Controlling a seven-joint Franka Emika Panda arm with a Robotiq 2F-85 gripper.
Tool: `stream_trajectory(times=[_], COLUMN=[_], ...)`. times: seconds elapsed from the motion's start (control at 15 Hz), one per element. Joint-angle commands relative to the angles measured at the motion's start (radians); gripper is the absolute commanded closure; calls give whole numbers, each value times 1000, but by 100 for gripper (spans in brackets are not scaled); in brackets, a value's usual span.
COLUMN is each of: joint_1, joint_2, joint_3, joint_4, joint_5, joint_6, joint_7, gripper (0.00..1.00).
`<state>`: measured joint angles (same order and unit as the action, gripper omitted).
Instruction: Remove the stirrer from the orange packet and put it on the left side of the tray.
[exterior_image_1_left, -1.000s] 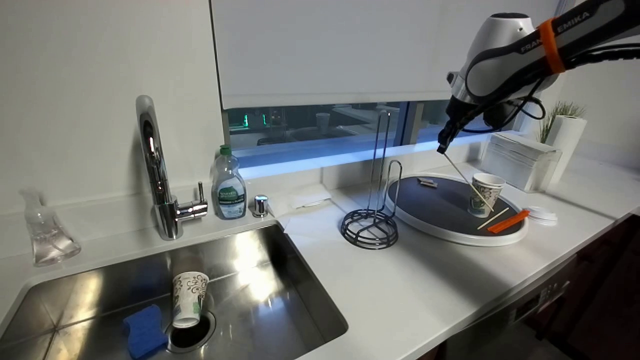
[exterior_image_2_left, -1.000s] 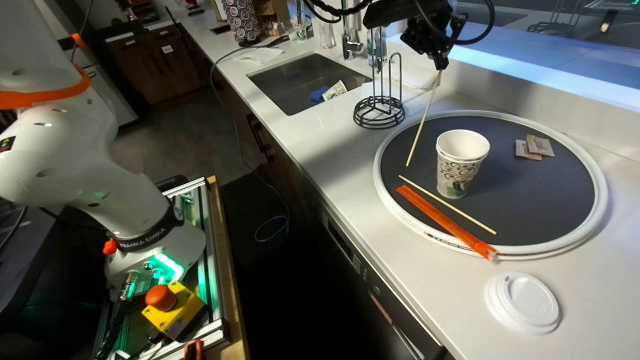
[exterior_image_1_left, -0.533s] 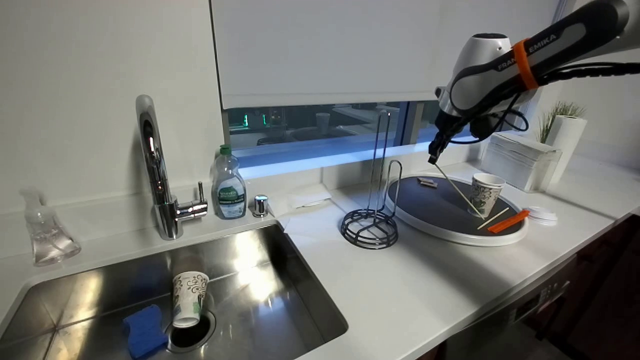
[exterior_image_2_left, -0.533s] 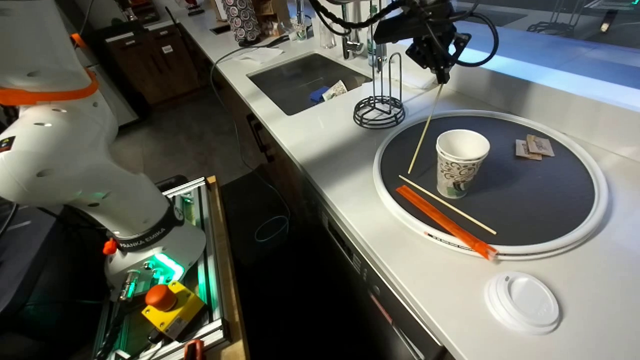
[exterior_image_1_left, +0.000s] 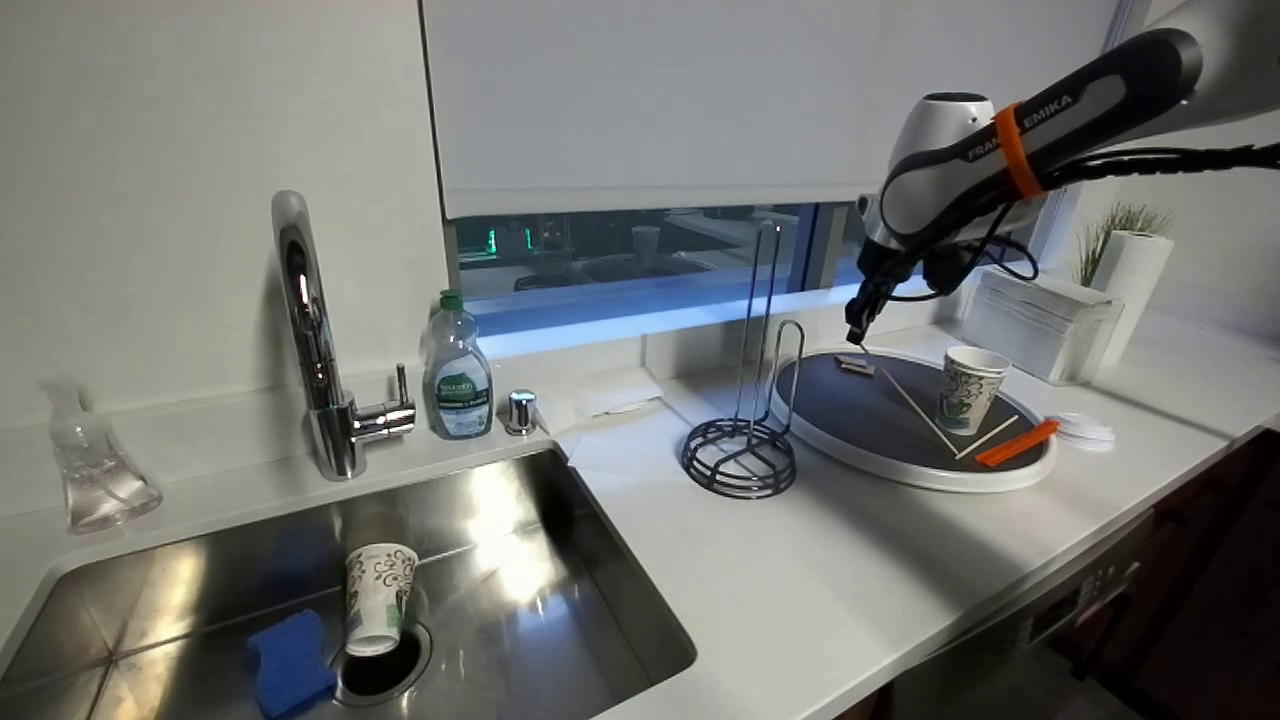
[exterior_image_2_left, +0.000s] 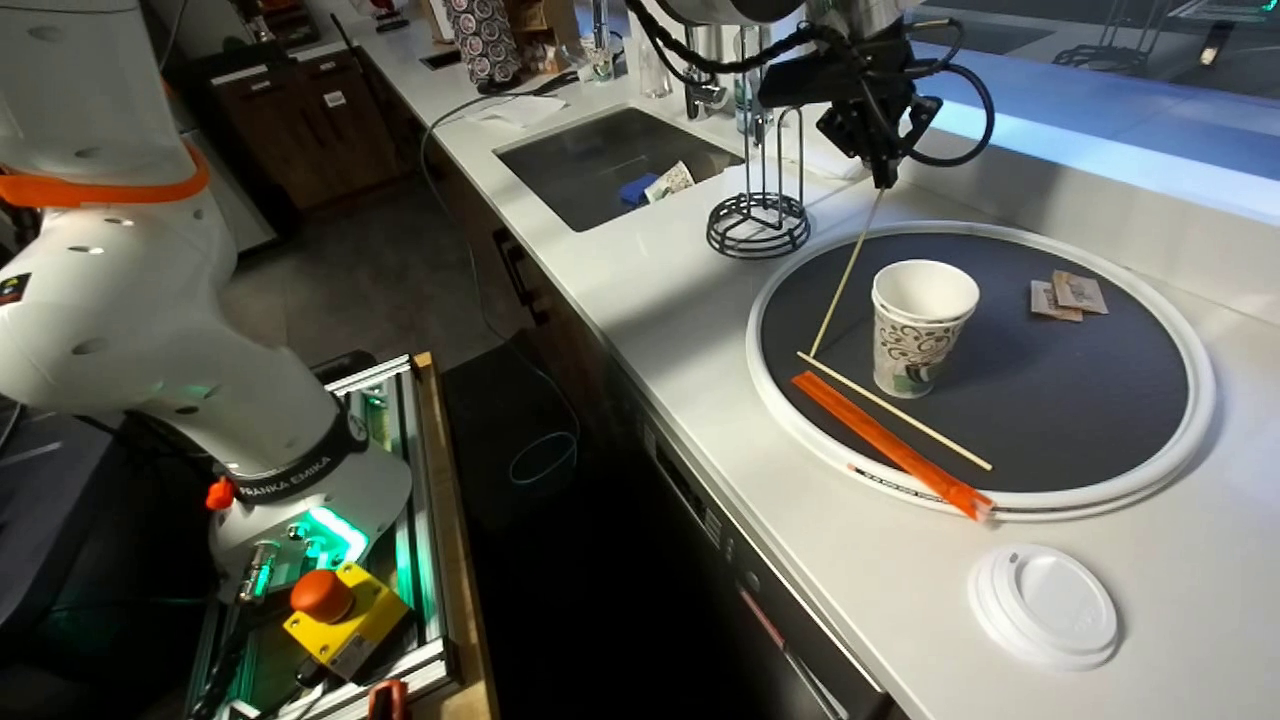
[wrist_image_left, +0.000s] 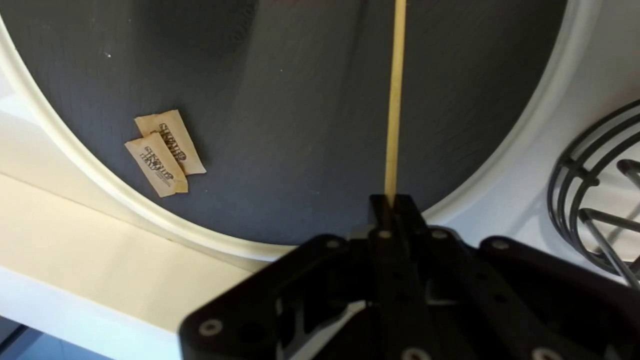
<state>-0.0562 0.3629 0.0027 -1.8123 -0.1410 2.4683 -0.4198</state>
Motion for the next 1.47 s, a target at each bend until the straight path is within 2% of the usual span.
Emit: stream_trajectory(times=[0.0,0.07,0.13,0.2,0.27,0.8,1.4], joint_1=[-16,-16,-15,-15,-16,-28,-29], joint_2=[39,43,48,52,54,43,-54], joint_3=[17,17,15,15,16,26,17], joint_4=[51,56,61,66,69,76,38], joint_5=[25,26,22,23,24,58,125], joint_6=[-63,-67,-70,-77,-79,-84,-107], joint_7=[-16,-14,-9,-9,-9,-10,68], gripper=[98,98,69,68,61,2,0])
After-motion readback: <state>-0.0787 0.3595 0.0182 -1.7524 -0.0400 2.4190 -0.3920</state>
